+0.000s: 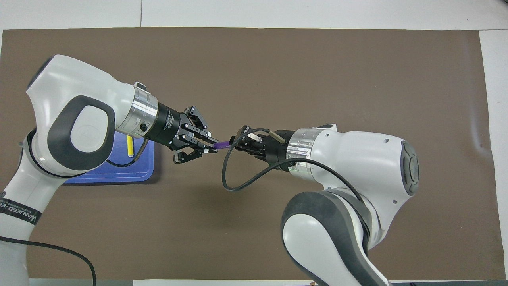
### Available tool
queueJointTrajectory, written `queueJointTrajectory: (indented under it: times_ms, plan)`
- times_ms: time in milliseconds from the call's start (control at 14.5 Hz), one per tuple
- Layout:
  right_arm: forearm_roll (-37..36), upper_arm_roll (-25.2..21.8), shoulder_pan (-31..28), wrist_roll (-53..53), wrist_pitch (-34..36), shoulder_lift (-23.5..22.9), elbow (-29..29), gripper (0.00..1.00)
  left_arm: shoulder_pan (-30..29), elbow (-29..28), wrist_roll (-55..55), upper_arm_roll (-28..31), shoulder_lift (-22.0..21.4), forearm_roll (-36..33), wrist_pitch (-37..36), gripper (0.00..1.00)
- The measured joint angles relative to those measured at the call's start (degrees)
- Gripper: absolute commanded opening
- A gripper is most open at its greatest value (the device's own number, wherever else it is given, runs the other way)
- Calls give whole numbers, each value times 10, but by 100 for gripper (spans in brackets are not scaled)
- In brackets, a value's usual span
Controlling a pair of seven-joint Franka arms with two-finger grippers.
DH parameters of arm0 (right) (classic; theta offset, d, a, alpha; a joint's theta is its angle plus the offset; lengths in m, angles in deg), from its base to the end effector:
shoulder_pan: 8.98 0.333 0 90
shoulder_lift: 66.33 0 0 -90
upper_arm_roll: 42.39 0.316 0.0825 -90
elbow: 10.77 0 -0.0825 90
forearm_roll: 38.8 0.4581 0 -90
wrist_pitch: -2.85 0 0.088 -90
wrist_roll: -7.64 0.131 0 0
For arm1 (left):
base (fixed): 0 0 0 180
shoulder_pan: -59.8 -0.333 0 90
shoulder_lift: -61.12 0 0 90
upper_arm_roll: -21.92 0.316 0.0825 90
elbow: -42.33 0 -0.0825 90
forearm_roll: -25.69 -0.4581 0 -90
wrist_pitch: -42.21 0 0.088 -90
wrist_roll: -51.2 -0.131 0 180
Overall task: Transfer and insert pens with both arms
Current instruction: 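Lift the purple pen with the left gripper to the right gripper, then grasp the purple pen with the right gripper and open the left gripper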
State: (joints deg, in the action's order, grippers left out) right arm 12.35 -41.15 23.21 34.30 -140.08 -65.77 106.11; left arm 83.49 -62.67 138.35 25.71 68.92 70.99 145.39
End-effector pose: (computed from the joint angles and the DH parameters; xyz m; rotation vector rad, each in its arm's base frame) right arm 0.5515 0.3723 0.4458 -2.2667 0.5663 -0.0337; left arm 0.5905 -0.2962 0.4184 2.0108 1.7469 -0.9659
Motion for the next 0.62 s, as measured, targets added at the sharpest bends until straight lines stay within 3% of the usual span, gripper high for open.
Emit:
queueJointTrajectory:
  times_ms: [207, 346, 622]
  plan:
    - [0, -1, -1, -1, 3, 0, 0, 0, 1, 0, -1, 0, -11, 0, 0, 100]
    - [-12, -5, -11, -31, 43, 2, -1, 0, 0, 0, -5, 5, -18, 0, 0, 100]
    - [-139, -11, -117, -176, 249, 24, -31, 0, -11, -1, -60, 13, -20, -31, 0, 100]
